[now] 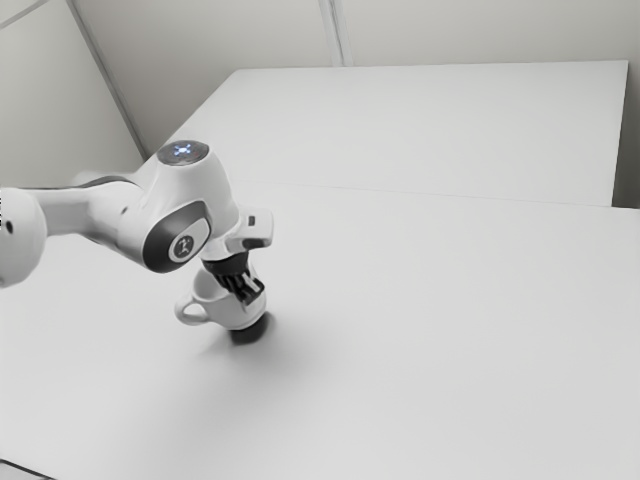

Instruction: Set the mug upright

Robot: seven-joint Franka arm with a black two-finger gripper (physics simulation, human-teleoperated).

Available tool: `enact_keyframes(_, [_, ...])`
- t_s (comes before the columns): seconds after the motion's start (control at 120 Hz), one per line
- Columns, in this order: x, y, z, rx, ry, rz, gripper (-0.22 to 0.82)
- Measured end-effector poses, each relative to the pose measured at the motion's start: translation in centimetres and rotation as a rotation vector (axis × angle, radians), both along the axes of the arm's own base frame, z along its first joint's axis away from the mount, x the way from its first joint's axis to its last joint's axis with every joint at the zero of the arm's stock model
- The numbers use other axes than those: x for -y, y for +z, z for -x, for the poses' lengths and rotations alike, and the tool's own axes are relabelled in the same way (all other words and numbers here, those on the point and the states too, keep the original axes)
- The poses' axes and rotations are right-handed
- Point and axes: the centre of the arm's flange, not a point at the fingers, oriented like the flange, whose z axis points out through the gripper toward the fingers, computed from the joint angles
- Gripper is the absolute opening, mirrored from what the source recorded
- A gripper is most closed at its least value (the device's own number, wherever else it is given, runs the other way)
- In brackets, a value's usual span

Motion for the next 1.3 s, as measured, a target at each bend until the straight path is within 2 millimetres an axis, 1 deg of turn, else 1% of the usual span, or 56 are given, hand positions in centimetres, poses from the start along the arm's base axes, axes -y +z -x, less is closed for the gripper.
enact_keyframes(0.183, [0.0,-2.0,0.8,-0.009,0.063,0.004,-0.18])
enact_keyframes(0.275, [0.0,-3.0,0.9,-0.023,0.092,0.006,-0.18])
enact_keyframes(0.5, [0.0,-4.4,0.9,-0.039,0.145,0.01,-0.18])
enact_keyframes(0.558, [0.1,-4.7,1.0,-0.044,0.155,0.013,-0.11])
enact_keyframes(0.642, [0.3,-4.7,1.1,-0.046,0.162,0.021,0.07])
enact_keyframes(0.75, [0.5,-4.3,1.2,-0.04,0.168,0.028,0.27])
enact_keyframes(0.833, [0.8,-3.3,1.2,-0.024,0.168,0.033,0.38])
enact_keyframes(0.933, [0.9,-2.0,0.7,-0.007,0.169,0.036,0.46])
enact_keyframes(1.042, [1.1,1.3,-1.0,0.006,0.177,0.036,0.52])
enact_keyframes(1.233, [1.4,5.8,-2.6,-0.039,0.203,0.035,0.57])
enact_keyframes(1.3, [1.6,8.1,-3.4,-0.044,0.213,0.043,0.58])
